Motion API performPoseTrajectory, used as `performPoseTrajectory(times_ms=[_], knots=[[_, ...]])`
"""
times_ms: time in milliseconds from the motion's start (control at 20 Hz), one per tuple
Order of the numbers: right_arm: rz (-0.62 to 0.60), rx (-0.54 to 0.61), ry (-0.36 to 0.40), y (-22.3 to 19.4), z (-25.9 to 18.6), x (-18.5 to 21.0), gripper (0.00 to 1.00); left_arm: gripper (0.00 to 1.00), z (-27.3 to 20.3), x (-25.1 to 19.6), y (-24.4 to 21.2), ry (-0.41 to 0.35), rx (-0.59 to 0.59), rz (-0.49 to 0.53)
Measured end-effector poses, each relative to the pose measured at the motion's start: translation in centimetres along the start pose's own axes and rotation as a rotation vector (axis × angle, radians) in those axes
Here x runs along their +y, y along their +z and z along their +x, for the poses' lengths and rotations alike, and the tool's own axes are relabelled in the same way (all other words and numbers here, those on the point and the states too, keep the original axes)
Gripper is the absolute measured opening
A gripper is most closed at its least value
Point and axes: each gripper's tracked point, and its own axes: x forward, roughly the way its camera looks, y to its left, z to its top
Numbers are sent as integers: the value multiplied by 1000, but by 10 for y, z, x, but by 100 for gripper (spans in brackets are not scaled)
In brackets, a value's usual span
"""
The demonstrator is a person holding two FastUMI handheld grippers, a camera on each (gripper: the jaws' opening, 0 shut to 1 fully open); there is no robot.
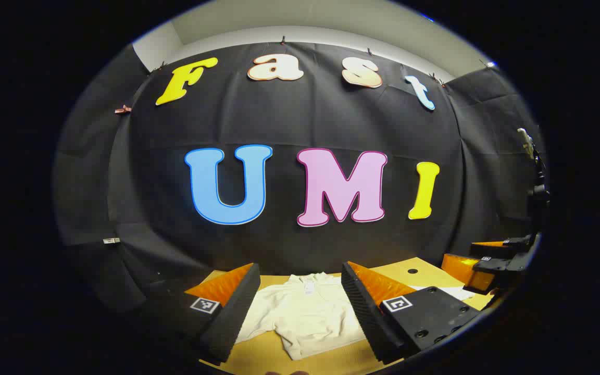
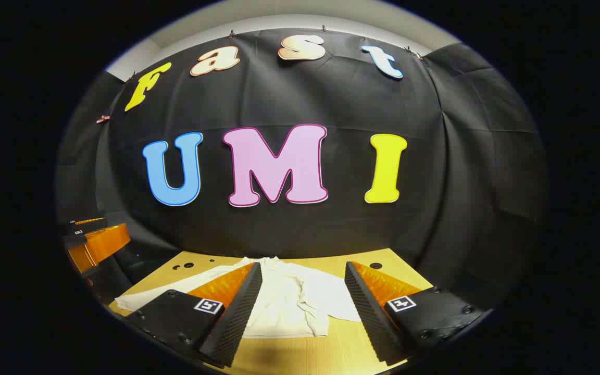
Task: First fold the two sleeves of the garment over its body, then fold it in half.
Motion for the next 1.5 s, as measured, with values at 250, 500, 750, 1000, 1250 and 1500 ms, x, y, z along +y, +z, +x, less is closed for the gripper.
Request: performPoseTrajectory(times_ms=[250, 500, 750, 1000, 1250, 1500], knots=[[-19, -1, -9, 0, 1, 2, 98, 98, 4, 12, 0, 13, -8, 3], [-14, 12, 13, -5, 6, 9, 98, 98, 10, 17, 0, 20, -6, -4], [-16, 13, 27, -5, 13, 11, 98, 98, 14, 18, -2, 22, -4, -2], [-9, 36, 26, -12, 23, 7, 98, 98, 21, 14, -1, 21, 1, 4], [-24, 67, 28, -26, 37, -10, 98, 98, 27, 11, -8, 19, 16, 8], [62, 97, 2, -39, 54, -38, 98, 98, 29, 3, -7, 6, 18, 9]])
